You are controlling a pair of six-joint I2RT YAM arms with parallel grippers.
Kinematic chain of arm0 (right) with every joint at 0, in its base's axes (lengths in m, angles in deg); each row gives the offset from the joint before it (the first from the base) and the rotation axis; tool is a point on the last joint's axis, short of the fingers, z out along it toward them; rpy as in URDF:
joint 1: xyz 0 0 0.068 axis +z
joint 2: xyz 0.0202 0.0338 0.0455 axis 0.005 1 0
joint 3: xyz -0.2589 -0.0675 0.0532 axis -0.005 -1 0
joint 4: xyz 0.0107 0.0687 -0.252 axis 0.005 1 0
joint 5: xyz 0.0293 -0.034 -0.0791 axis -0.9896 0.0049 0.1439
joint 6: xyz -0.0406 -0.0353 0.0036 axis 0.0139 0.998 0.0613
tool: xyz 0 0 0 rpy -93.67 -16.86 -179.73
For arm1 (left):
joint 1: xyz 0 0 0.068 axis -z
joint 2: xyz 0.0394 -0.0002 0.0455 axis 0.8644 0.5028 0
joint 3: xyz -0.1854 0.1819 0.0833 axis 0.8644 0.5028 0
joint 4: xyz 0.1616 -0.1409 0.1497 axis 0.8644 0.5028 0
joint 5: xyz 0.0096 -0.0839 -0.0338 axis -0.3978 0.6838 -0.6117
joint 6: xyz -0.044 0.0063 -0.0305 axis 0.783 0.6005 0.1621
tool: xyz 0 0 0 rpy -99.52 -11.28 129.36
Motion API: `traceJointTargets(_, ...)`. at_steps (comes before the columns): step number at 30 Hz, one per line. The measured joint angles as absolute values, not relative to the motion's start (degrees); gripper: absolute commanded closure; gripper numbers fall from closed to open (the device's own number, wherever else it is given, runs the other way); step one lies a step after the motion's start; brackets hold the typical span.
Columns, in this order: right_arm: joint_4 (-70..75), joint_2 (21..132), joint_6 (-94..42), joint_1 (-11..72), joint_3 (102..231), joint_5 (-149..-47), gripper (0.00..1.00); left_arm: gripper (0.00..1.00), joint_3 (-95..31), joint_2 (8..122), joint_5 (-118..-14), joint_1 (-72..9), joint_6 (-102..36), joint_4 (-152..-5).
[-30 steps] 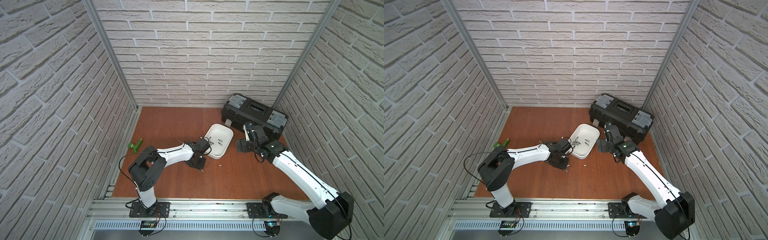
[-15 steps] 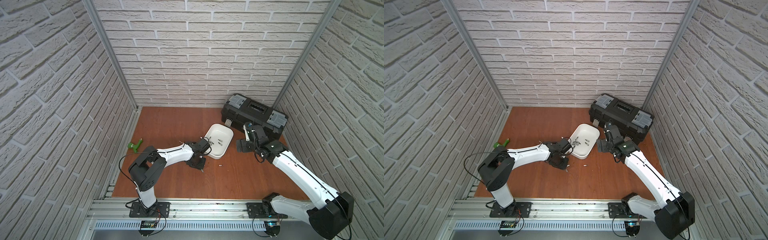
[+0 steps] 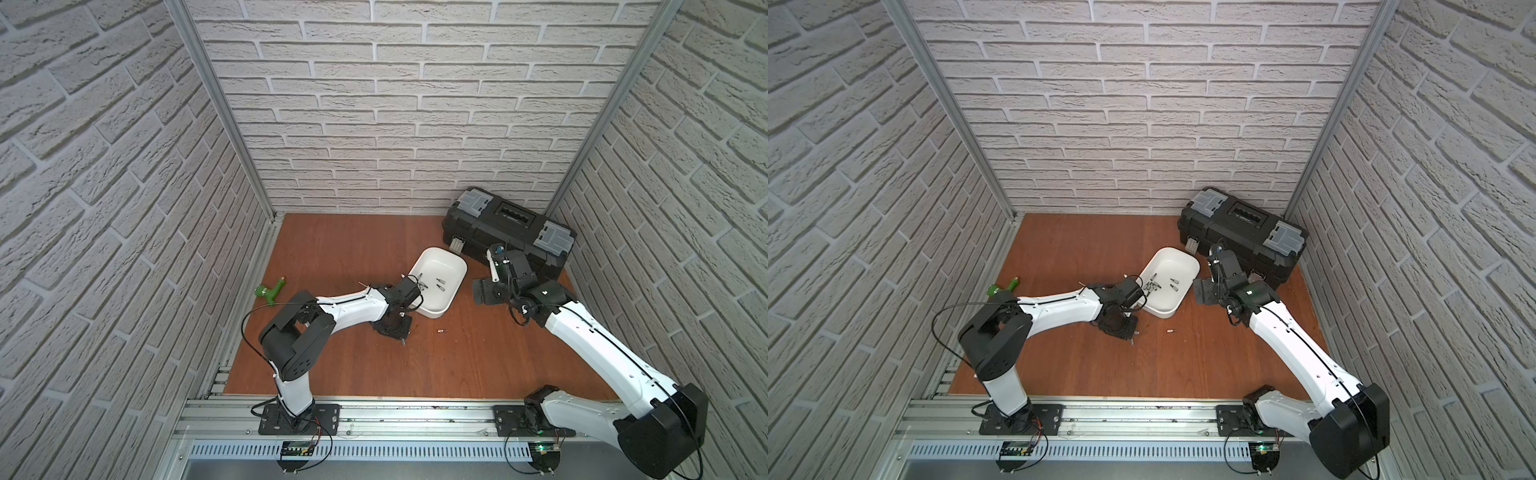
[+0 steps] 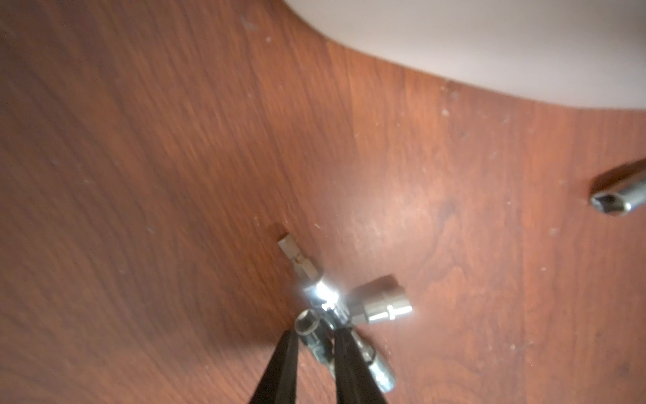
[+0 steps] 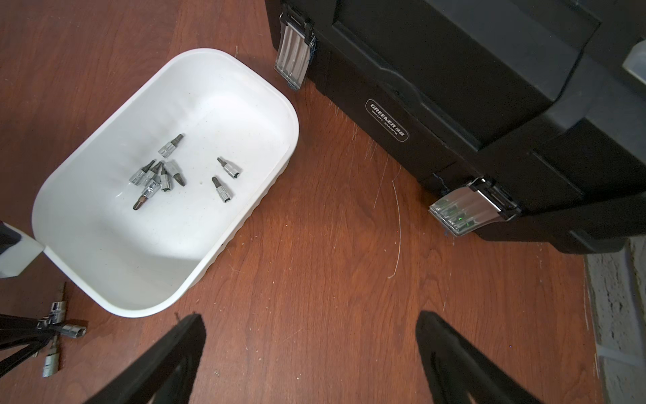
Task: Put the bit on the desktop into the storage box
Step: Pick up the screwdriver bit from the center of the board.
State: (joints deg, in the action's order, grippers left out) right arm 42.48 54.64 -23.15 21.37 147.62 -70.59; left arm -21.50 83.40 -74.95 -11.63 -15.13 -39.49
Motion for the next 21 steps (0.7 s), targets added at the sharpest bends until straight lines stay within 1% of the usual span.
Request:
traceJointTargets(5,42.5,54.6,-23.1,21.4,147.6,-70.6,0.01,0.81,-21.5,83.4,-75.4,-11.6,-15.1,-39.3)
traceJointTargets(9,42.5,54.6,-23.1,21.4,147.6,-70.6,0.01,0.76,-21.3,83.4,-75.8,-11.6,-15.1,-39.2)
traceJointTargets(13,42.5,54.6,-23.2,21.4,147.6,-70.6,0.01,0.75,-21.2,83.4,-76.0,-11.6,-15.1,-39.3)
traceJointTargets(15,42.5,54.6,-23.2,21.4,147.6,-70.6,0.01,0.76,-21.2,83.4,-76.0,-11.6,-15.1,-39.3)
traceJointTargets(21,42.5,54.6,-23.2,21.4,147.6,-70.6,0.01,0.85,-21.2,83.4,-76.0,-11.6,-15.2,-39.3)
